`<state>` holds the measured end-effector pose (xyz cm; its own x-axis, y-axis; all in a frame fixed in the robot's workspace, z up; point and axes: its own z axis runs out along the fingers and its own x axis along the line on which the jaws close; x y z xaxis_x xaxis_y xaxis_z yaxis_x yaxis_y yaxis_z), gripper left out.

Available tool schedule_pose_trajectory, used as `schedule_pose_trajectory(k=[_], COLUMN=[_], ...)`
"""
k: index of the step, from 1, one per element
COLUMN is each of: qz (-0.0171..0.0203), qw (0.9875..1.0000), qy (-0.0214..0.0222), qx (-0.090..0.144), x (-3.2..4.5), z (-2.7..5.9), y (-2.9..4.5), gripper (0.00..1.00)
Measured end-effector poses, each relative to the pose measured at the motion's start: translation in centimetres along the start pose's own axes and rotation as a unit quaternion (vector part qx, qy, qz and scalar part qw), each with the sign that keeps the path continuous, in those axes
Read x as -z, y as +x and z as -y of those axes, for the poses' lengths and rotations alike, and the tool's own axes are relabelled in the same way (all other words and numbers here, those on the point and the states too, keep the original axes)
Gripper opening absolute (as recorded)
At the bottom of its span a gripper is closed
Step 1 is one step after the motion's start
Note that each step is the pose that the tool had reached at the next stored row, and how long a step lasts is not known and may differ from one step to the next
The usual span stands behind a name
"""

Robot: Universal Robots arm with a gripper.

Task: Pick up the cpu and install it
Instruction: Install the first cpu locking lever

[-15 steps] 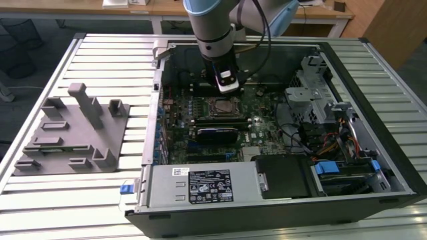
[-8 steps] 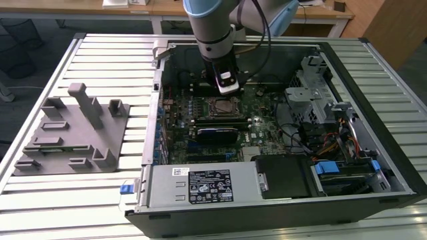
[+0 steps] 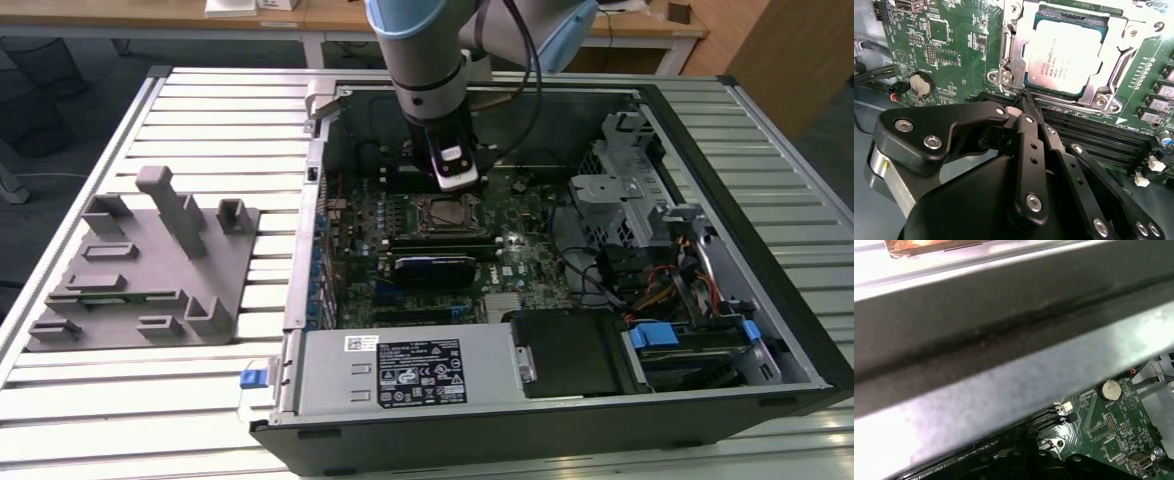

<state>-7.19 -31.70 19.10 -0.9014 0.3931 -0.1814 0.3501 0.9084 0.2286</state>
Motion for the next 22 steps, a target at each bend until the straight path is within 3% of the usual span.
schedule_pose_trajectory(k=[9, 15, 22], qz=[-0.0009, -0.0004, -0.0008], qw=[1.0, 1.0, 1.0], qy=[-0.0023, -0.0019, -0.001], qx=[-0.001, -0.003, -0.004], x=[0.06, 1.99, 2.15], z=[0.41, -0.07, -0.11], y=[-0.18, -0.59, -0.63], gripper=[0.11, 0.11, 0.11])
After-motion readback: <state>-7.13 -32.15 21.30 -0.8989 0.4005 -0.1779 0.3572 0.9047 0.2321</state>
